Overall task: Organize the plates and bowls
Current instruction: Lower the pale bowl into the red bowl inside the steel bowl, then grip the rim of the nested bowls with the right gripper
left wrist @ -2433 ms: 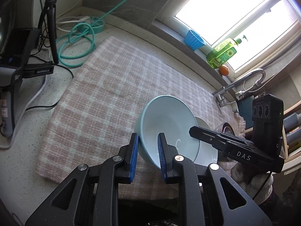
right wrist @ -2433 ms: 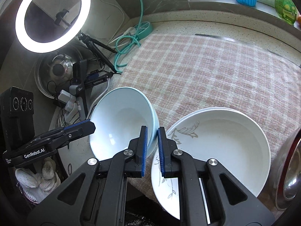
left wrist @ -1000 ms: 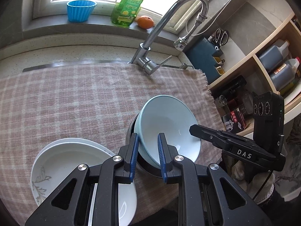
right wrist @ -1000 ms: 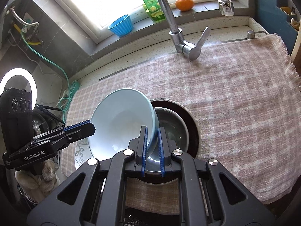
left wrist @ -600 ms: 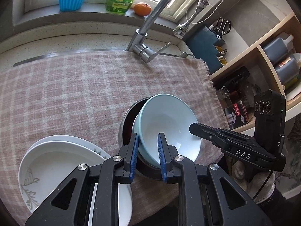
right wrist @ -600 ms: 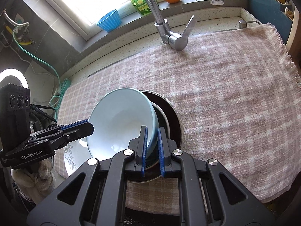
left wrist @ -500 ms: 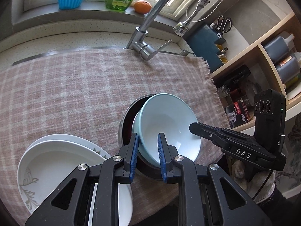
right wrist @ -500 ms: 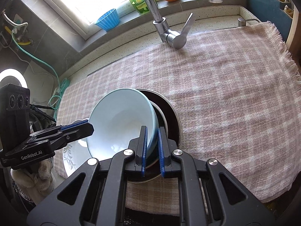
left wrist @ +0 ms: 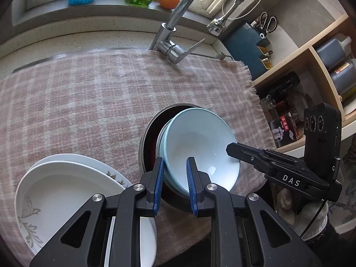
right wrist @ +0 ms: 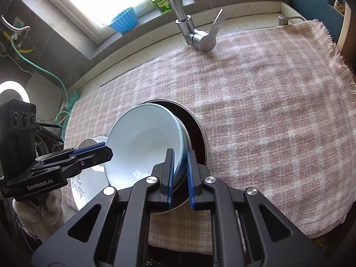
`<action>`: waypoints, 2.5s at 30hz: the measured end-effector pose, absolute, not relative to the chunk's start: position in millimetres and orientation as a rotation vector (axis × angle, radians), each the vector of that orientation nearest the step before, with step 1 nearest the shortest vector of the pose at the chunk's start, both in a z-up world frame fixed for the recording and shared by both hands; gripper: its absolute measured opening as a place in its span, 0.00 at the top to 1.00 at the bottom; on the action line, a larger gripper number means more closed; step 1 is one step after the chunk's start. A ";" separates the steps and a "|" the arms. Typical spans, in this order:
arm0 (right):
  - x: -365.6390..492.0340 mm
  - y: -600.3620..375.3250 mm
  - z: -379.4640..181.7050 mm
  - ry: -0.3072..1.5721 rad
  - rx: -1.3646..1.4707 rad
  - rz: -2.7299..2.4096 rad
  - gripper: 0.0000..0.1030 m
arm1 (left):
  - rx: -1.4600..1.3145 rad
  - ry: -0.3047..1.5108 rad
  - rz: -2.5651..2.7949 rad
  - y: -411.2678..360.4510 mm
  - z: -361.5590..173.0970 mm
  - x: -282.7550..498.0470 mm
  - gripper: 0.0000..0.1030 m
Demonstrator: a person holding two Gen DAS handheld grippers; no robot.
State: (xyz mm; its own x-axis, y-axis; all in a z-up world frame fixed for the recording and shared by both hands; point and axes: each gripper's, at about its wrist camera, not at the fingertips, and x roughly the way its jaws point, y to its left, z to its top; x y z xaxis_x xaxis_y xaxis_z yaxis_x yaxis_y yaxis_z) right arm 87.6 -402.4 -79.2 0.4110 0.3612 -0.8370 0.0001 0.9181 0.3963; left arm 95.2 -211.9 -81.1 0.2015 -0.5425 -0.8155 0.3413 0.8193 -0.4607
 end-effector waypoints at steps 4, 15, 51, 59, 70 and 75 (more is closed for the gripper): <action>86.6 -402.5 -79.2 1.131 0.361 0.232 0.89 | -0.190 1.226 -0.620 -212.5 -83.1 94.4 0.82; 82.1 -408.4 -71.9 1.099 0.369 0.225 0.68 | -0.241 1.210 -0.595 -193.8 -76.6 98.2 0.82; 72.4 -436.5 -104.0 1.132 0.516 0.194 0.68 | -0.300 1.276 -0.564 -179.4 -101.3 107.0 0.82; 77.3 -432.6 -112.0 1.148 0.533 0.227 0.84 | -0.305 1.280 -0.554 -180.2 -107.8 109.8 0.82; 78.8 -429.8 -111.4 1.149 0.522 0.227 0.88 | -0.258 1.265 -0.557 -190.3 -104.0 106.9 0.91; 79.1 -430.7 -109.7 1.152 0.520 0.224 0.88 | -0.269 1.256 -0.559 -188.5 -100.9 107.1 0.91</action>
State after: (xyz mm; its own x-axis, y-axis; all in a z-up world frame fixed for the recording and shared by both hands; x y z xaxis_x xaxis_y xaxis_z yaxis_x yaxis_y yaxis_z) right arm 79.1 -430.7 -109.7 0.4012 0.4277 -0.8100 0.0937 0.8605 0.5008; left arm 107.1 -188.5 -100.9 0.2004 -0.5362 -0.8200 0.2501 0.8372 -0.4864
